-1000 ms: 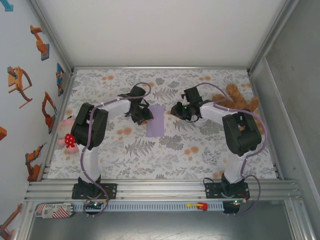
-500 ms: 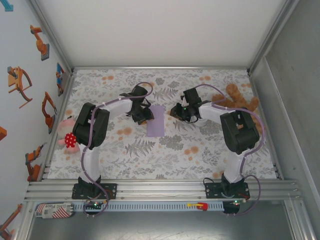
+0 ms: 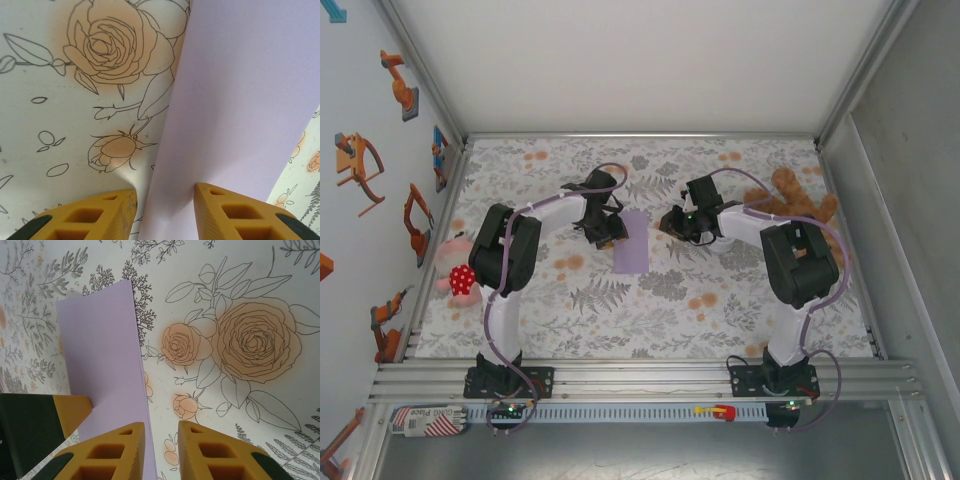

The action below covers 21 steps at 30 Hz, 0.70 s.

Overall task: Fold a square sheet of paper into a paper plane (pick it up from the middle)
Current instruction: First fold in half a square sheet of paper at the center of the table, then hold the square sheet of paper at the center of the table.

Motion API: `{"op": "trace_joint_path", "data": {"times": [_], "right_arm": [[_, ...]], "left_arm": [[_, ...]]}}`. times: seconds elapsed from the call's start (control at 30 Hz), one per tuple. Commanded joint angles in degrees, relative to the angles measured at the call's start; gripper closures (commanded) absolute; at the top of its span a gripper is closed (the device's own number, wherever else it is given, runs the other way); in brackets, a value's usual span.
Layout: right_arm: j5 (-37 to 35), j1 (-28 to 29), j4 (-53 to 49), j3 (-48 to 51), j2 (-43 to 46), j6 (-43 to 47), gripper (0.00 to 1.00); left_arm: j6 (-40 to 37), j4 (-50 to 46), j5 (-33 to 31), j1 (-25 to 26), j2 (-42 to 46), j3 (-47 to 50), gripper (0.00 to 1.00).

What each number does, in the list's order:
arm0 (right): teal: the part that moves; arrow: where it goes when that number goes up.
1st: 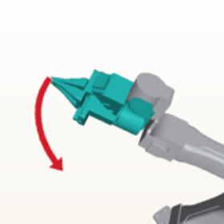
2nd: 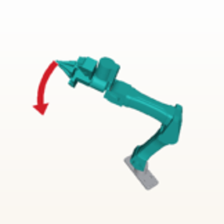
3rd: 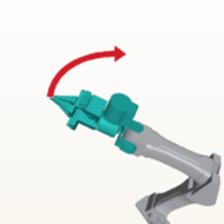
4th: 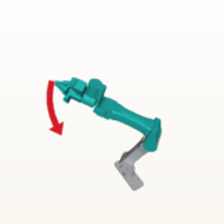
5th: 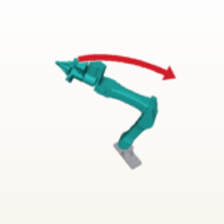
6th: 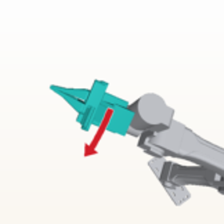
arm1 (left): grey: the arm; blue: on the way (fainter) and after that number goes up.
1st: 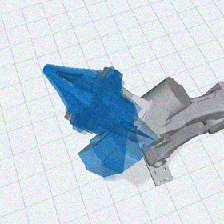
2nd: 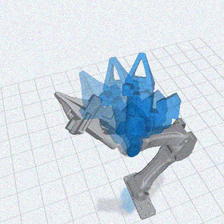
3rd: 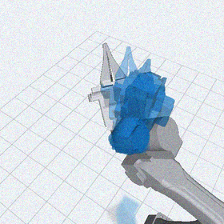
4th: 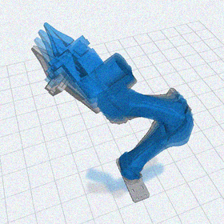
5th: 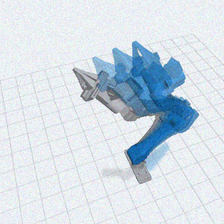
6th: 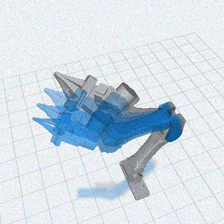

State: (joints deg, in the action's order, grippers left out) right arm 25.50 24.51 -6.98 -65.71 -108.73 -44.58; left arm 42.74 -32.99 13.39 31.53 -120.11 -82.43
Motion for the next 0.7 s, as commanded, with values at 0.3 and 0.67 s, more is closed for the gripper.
{"op": "trace_joint_path", "data": {"times": [0.3,0.67], "right_arm": [[1.0,0.2,0.4,-0.2,-1.4,0.1,0.76],[3.3,0.3,2.6,-0.1,-2.4,-0.4,0.76]], "left_arm": [[-0.4,0.1,-1.7,2.6,-14.9,5.0,0.61],[-2.0,-0.5,-2.8,2.7,-15.2,4.8,0.61]]}}
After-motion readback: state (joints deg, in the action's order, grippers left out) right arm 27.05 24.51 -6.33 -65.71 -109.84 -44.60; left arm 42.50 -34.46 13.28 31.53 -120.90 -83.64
